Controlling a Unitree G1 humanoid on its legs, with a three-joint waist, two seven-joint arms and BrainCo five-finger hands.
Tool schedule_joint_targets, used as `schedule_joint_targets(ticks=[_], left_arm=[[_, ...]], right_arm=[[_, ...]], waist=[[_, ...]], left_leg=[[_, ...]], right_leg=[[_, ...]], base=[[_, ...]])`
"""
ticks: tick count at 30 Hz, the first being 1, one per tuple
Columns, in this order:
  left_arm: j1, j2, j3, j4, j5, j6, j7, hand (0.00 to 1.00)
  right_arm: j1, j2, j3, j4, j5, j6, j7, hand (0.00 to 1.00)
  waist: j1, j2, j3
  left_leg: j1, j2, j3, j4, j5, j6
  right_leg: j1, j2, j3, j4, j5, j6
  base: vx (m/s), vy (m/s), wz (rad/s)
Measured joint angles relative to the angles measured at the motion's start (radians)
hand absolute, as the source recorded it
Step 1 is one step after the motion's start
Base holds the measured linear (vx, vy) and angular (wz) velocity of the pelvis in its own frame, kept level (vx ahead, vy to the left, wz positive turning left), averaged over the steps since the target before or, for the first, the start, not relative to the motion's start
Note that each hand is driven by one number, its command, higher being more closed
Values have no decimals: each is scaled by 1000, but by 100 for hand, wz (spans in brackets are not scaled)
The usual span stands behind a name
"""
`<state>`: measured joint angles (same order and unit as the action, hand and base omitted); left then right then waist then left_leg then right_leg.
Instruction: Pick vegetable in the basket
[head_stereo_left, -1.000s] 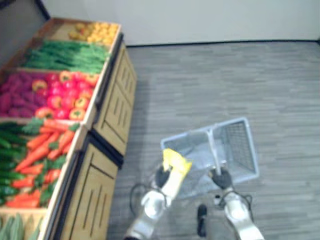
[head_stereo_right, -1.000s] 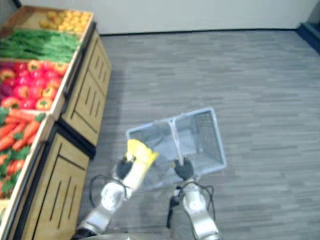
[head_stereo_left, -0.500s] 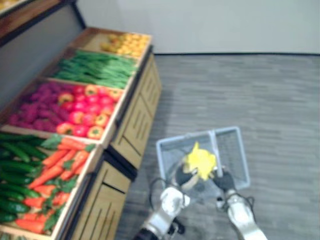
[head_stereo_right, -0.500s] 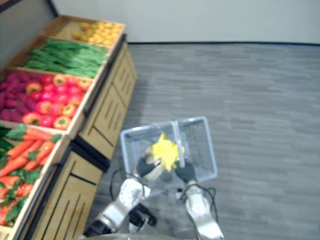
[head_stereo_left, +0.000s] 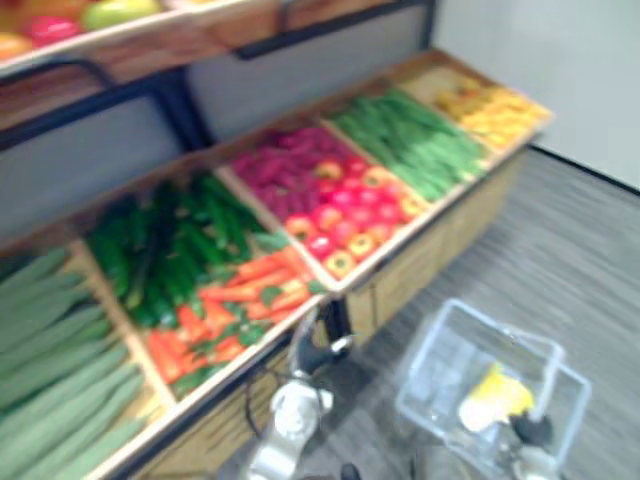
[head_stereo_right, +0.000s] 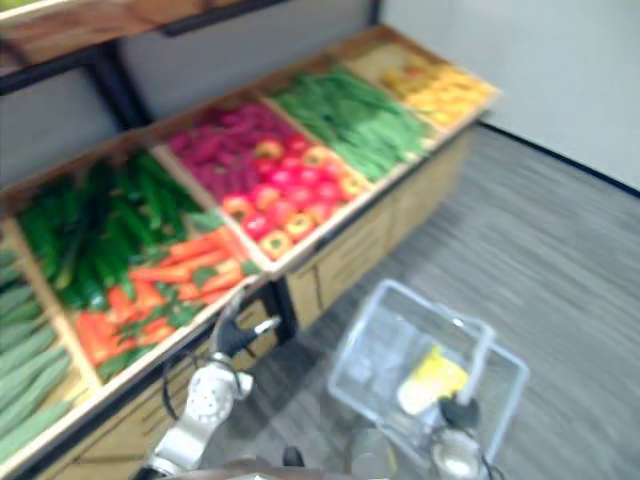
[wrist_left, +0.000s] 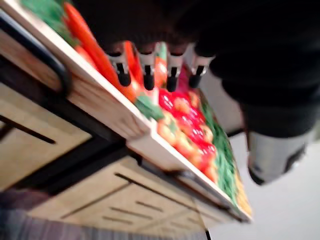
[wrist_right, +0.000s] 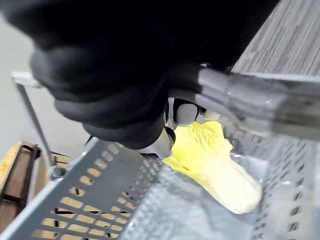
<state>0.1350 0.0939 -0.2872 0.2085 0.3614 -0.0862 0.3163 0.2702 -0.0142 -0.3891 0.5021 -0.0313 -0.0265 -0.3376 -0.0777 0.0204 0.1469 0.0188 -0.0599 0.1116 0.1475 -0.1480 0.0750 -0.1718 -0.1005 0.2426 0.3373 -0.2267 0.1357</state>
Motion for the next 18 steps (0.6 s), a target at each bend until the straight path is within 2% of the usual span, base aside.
schedule_joint_targets(ticks=[1, 2, 3, 4, 5, 7, 9, 10, 11, 12, 13, 16, 18], left_arm=[[22, 12, 18, -18, -6, -1, -12, 0], [55, 18, 55, -42, -16, -5, -19, 0], [107, -1, 80, -99, -37, -5, -21, 0], [130, -10, 91, -137, -42, -10, -22, 0], [159, -23, 118, -201, -60, -31, -25, 0], [165, -40, 176, -258, -85, -48, -25, 0], [152, -62, 229, -280, -111, -47, -22, 0], [128, -77, 252, -284, -120, -43, -17, 0], [105, -91, 258, -284, -121, -36, -16, 0], [93, -94, 255, -283, -121, -35, -16, 0], [68, -91, 251, -273, -118, -35, -16, 0], [-1, -44, 252, -215, -84, -33, -8, 0], [-85, -10, 253, -157, -49, -18, 0, 0]], right_arm=[[8, 9, -15, 27, 5, 0, -12, 100], [6, 17, -28, 69, 11, 1, -20, 100], [8, 7, -46, 103, 13, 3, -25, 100], [5, 2, -63, 117, 14, 6, -27, 100], [-1, -8, -90, 163, 14, 7, -28, 100], [-10, -10, -125, 223, 13, 12, -28, 100], [-13, -14, -166, 262, 12, 16, -27, 100], [-10, -19, -188, 275, 12, 21, -25, 100], [-12, -30, -202, 298, 12, 23, -25, 100], [-14, -33, -214, 307, 12, 24, -24, 100], [-25, -34, -257, 337, 12, 22, -22, 100], [-44, -20, -288, 403, 13, 17, -11, 100], [-59, -11, -321, 425, 26, 18, -10, 100]], waist=[[3, -31, -6], [10, -58, -2], [28, -25, -23], [40, -14, -27], [65, 1, -34], [90, 3, -35], [90, 1, -38], [74, 0, -37], [71, 0, -37], [70, 1, -37], [64, -2, -38], [45, -35, -53], [27, -44, -50]], left_leg=[[4, -15, -16, 8, -9, -18], [1, -2, -14, 38, -48, -49], [-12, 81, 49, 79, -70, -87], [-15, 108, 67, 84, -66, -97], [-14, 142, 73, 73, -53, -116], [-16, 172, 69, 42, -29, -137], [-36, 212, 113, 56, -21, -133], [-58, 268, 235, 114, -23, -109], [-56, 330, 413, 160, -22, -102], [-44, 350, 505, 167, -22, -103], [-26, 342, 591, 138, -4, -122], [2, 223, 554, -22, 57, -118], [-5, 181, 538, -87, 97, -103]], right_leg=[[5, -23, 12, -31, 84, -12], [19, -41, -23, -6, 76, 24], [46, -21, -89, -40, 68, 5], [59, -13, -112, -56, 71, 0], [88, 2, -152, -91, 78, -15], [126, 10, -216, -129, 92, -35], [152, 1, -296, -150, 98, -44], [163, -12, -363, -153, 100, -46], [169, -26, -410, -146, 100, -47], [174, -33, -426, -144, 100, -46], [187, -52, -455, -147, 99, -45], [212, -100, -464, -206, 105, -35], [198, -118, -469, -225, 125, -6]], base=[[168, -345, 180], [158, -376, 165], [162, -373, 126], [141, -311, 100], [89, -205, 64], [99, -217, 89], [85, -140, 117], [52, -21, 132], [62, 9, 126], [34, 125, 100], [4, 185, 71], [-30, 155, 49], [-10, 131, 41]])
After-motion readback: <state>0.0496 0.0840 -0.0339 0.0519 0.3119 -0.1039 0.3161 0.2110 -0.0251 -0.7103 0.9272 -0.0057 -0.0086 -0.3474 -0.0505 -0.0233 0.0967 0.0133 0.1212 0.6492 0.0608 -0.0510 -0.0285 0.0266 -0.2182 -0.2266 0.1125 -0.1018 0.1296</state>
